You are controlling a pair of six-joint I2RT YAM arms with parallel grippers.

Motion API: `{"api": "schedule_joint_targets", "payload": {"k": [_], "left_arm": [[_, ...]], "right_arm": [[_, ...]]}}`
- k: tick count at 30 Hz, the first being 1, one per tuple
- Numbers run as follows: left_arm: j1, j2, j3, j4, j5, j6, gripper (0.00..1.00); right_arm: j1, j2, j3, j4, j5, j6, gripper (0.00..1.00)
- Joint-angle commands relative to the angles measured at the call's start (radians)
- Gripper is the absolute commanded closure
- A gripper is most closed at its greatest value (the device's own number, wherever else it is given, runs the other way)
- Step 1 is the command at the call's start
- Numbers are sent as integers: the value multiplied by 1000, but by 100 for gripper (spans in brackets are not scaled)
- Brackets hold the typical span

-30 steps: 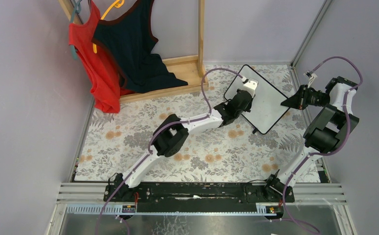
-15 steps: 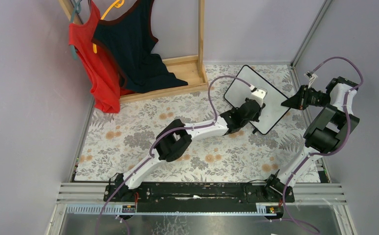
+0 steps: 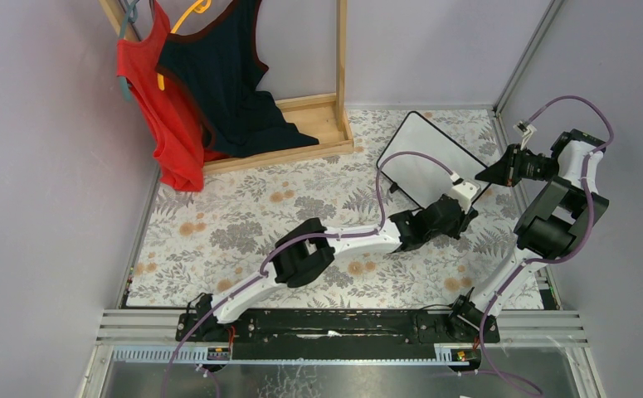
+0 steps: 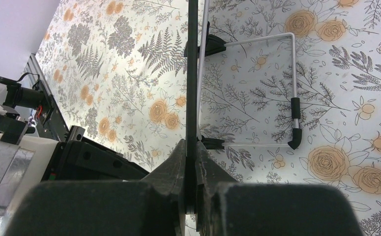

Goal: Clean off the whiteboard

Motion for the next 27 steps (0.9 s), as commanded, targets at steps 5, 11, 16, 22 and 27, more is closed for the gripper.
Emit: {"api": "schedule_joint_targets", "payload": {"k": [5, 11, 16, 22, 27], "left_arm": [[38, -36, -2, 9, -67, 44, 100], [62, -57, 20, -9, -113, 84, 100], [110, -20, 56, -39, -86, 70, 100], [165, -5, 66, -62, -141, 121, 100], [218, -18, 60, -76, -202, 177, 100]], "right_arm": [[18, -9, -18, -46, 15, -38, 100], [19, -8, -15, -51, 12, -38, 100], [19, -15, -18, -63, 15, -52, 100], [19, -23, -28, -67, 23, -59, 100], [18, -21, -23, -67, 18, -59, 100]]}}
